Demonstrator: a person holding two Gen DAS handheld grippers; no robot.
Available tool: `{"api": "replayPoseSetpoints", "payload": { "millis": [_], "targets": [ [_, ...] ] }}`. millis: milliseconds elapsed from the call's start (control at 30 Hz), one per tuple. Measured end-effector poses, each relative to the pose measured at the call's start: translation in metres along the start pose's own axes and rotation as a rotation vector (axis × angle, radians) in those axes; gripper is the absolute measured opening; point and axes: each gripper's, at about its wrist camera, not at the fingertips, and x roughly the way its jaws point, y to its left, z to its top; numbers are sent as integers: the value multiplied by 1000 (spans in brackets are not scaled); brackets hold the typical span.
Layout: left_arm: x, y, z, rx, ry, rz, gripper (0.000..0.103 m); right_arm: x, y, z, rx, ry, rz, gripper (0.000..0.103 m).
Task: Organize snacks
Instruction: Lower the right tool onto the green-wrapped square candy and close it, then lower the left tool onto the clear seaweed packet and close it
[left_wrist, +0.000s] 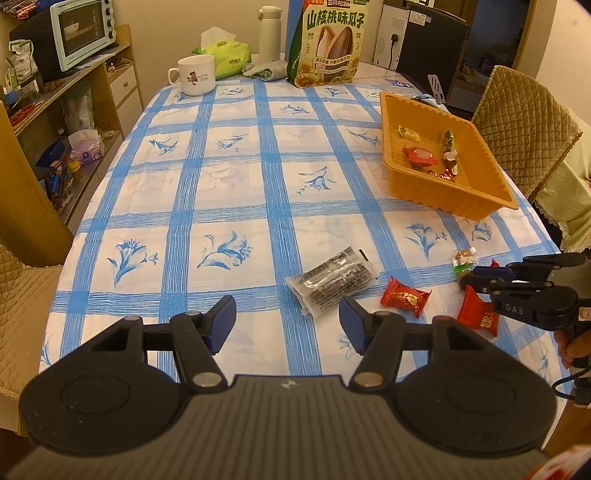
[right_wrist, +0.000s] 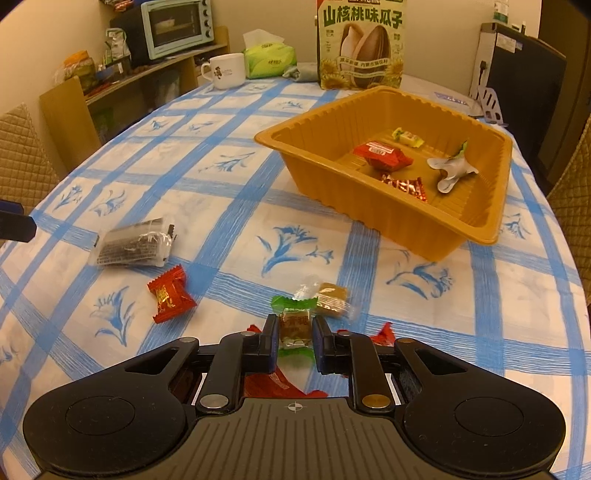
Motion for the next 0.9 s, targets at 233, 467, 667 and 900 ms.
{"api": "replayPoseSetpoints", "payload": {
  "millis": [233, 467, 667, 900],
  "targets": [
    [9, -2, 2, 22, 6, 7, 59, 9, 4, 1, -20, 11, -14, 20],
    [24, -8, 3, 83, 20, -6, 59, 7, 1, 3, -15, -6, -19, 20],
    [50, -19, 3, 203, 34, -28, 59, -15, -9, 12, 41, -59, -20, 20],
    [81, -33, 8, 383, 50, -75, 59, -40, -27, 12, 133, -91, -46, 20]
  ]
}}
